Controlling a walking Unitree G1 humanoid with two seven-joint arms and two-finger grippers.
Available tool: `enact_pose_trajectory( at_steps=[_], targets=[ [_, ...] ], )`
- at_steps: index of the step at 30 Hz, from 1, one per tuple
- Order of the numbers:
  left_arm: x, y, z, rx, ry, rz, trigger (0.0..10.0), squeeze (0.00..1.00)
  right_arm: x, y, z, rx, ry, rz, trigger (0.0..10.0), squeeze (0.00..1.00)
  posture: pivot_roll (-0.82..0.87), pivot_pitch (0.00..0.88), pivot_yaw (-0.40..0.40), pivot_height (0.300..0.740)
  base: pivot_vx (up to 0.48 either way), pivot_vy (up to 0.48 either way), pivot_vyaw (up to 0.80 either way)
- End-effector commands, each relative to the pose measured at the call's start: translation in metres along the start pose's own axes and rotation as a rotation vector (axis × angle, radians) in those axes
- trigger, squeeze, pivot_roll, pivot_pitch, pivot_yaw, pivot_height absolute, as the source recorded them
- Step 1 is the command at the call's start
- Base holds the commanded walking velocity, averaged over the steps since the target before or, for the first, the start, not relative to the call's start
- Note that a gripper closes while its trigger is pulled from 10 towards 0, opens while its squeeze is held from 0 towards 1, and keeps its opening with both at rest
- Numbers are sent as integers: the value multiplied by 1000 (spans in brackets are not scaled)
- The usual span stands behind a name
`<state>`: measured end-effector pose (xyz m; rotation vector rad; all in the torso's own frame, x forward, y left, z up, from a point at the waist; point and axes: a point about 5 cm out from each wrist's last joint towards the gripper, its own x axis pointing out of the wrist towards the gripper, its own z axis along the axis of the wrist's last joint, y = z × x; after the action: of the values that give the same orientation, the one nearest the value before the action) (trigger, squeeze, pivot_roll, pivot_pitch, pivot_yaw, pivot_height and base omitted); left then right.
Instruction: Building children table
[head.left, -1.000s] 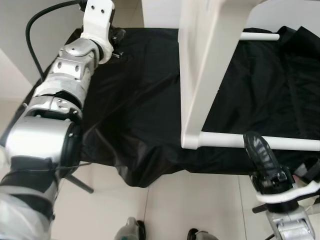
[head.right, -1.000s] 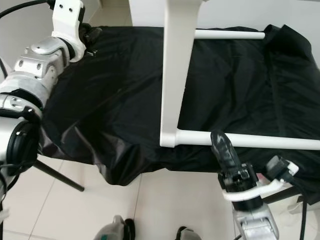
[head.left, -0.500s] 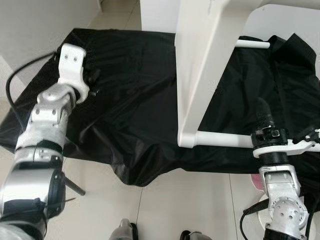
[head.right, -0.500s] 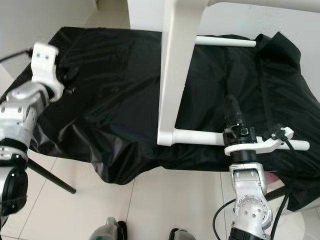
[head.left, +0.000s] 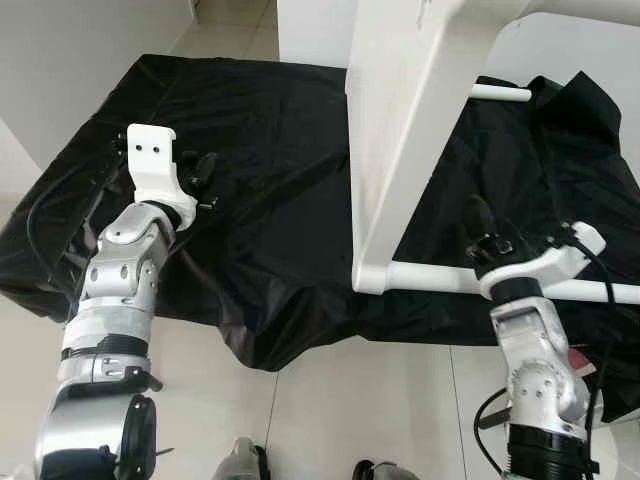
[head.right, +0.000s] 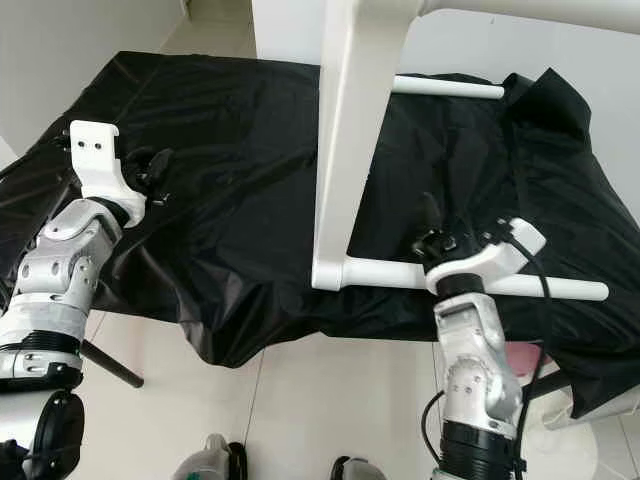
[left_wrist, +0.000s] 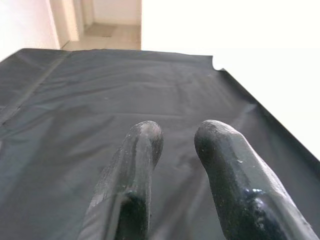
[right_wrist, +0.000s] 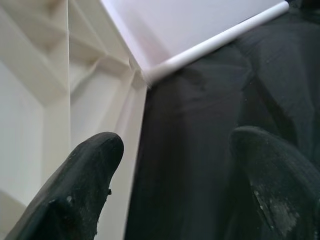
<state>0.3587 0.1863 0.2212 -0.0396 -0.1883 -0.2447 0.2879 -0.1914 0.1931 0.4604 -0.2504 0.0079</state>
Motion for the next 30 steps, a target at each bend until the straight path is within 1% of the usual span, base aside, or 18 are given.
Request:
enact_pose_trajectory(
  at_steps=[1,2,3,4,5,6,7,10,11,14,16,17,20,22,24,25,26,30],
  targets=[
    [-9,4,-4,-7,-16,156,10000,0,1,-2,-7,-93,8,-41,10000,0,42,131,-32,740,0,0,0],
    [-9,4,-4,-7,-16,156,10000,0,1,-2,-7,-93,8,-41,10000,0,42,131,-32,740,0,0,0],
    [-15,1,-8,-8,-21,165,10000,0,0,-3,-8,-165,-6,-62,10000,0,43,129,-36,740,0,0,0],
    [-15,1,-8,-8,-21,165,10000,0,0,-3,-8,-165,-6,-62,10000,0,43,129,-36,740,0,0,0],
    [-22,-5,-12,-3,-28,158,10000,0,0,0,-13,-232,7,-45,10000,0,41,129,-37,740,0,0,0],
    [-22,-5,-12,-3,-28,158,10000,0,0,0,-13,-232,7,-45,10000,0,41,129,-37,740,0,0,0],
    [-25,-9,-14,-1,-32,152,10000,0,0,3,-17,-272,20,-28,10000,0,41,129,-37,740,0,0,0],
    [-30,-13,-15,-4,-42,164,10000,0,0,3,-20,-266,21,-62,10000,0,41,126,-40,740,0,0,0],
    [-39,-17,-22,-10,-42,184,10000,0,0,9,-25,-298,2,-82,10000,0,41,120,-36,740,0,0,0],
    [-44,-19,-26,-26,-35,188,10000,0,0,15,-29,-307,1,-68,10000,0,45,118,-29,740,0,0,0],
    [-45,-20,-31,-40,-21,187,10000,0,0,14,-32,-313,8,-72,10000,0,50,120,-25,740,0,0,0],
    [-46,-24,-36,-19,8,169,10000,0,-2,11,-36,-319,18,-84,10000,0,48,109,-18,740,0,0,0],
    [-49,-32,-43,-5,41,142,10000,0,-6,9,-40,-345,23,-91,10000,0,37,100,-9,740,0,0,0],
    [-49,-32,-43,-5,41,142,10000,0,-6,9,-40,-345,23,-91,10000,0,37,100,-9,740,0,0,0],
    [-47,-41,-46,-8,46,117,10000,0,-9,9,-43,-358,23,-84,10000,0,21,90,4,740,0,0,0],
    [-47,-41,-46,-8,46,117,10000,0,-9,9,-43,-358,23,-84,10000,0,21,90,4,740,0,0,0],
    [-42,-48,-45,15,37,85,10000,0,-9,9,-43,-373,12,-99,10000,0,13,96,8,740,0,0,0],
    [-40,-50,-44,36,40,73,10000,0,-9,9,-42,-393,1,-108,10000,0,13,96,8,740,0,0,0]
  ],
)
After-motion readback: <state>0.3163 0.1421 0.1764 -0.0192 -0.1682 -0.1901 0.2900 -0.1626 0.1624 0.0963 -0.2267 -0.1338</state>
